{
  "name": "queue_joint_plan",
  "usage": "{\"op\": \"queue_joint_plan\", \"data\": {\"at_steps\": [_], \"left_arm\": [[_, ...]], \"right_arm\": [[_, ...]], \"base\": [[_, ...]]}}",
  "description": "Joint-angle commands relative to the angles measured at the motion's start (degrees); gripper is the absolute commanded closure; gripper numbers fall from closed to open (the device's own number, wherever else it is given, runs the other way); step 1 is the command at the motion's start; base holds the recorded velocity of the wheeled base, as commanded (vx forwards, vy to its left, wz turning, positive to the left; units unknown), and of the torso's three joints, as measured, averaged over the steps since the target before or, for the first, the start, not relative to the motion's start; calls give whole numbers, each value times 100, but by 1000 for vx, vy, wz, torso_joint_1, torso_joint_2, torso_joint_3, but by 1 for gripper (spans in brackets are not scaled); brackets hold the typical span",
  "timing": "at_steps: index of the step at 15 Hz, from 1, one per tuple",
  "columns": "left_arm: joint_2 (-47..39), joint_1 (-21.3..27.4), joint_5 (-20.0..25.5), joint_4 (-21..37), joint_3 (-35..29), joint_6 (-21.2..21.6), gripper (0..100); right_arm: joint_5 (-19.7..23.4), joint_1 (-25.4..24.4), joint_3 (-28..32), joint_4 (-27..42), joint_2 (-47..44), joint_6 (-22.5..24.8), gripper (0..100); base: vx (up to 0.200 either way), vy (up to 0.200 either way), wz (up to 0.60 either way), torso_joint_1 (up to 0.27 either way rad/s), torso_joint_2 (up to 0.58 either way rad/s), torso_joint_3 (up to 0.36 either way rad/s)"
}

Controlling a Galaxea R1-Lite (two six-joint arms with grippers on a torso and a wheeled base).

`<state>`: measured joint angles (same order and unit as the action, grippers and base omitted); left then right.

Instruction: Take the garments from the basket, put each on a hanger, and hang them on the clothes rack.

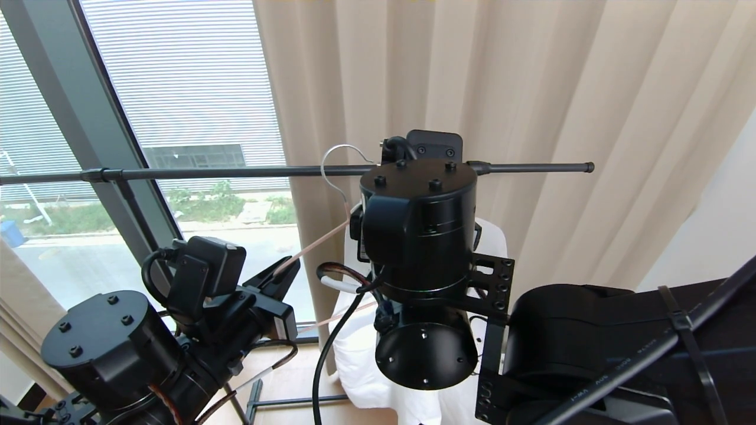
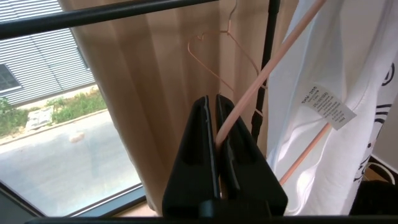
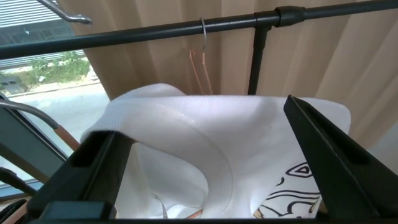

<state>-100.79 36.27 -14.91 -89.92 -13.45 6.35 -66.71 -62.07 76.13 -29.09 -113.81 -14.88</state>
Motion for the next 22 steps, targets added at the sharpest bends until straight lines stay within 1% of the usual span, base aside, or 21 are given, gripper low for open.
{"op": "queue_joint_plan", "data": {"at_steps": [1, 10, 11, 14, 16, 20, 22], "left_arm": [[-11, -67, -3, -8, -53, -2, 100], [-2, -199, -12, -8, -150, -2, 100], [-2, -199, -12, -8, -150, -2, 100], [-11, -199, -3, -8, -150, -11, 100], [-11, -199, -3, -8, -150, -73, 100], [-19, -199, -3, -8, -141, -90, 100], [-19, -199, -3, -8, -132, -90, 100]], "right_arm": [[0, -6, -28, -1, 87, 3, 0], [44, -129, -160, 8, 131, 12, 0], [140, -147, -204, 8, 131, 12, 0], [202, -191, -248, 8, 175, 3, 0], [369, -217, -292, 8, 254, 3, 0], [430, -147, -353, 17, 439, 73, 0], [457, -24, -450, 17, 597, 153, 0]], "base": [[0, 0, 0, 0, 0, 0], [0, 0, 0, 0, 0, 0], [0, 0, 0, 0, 0, 0], [0, 0, 0, 0, 0, 0], [0, 0, 0, 0, 0, 0], [0, 0, 0, 0, 0, 0], [0, 0, 0, 0, 0, 0]]}}
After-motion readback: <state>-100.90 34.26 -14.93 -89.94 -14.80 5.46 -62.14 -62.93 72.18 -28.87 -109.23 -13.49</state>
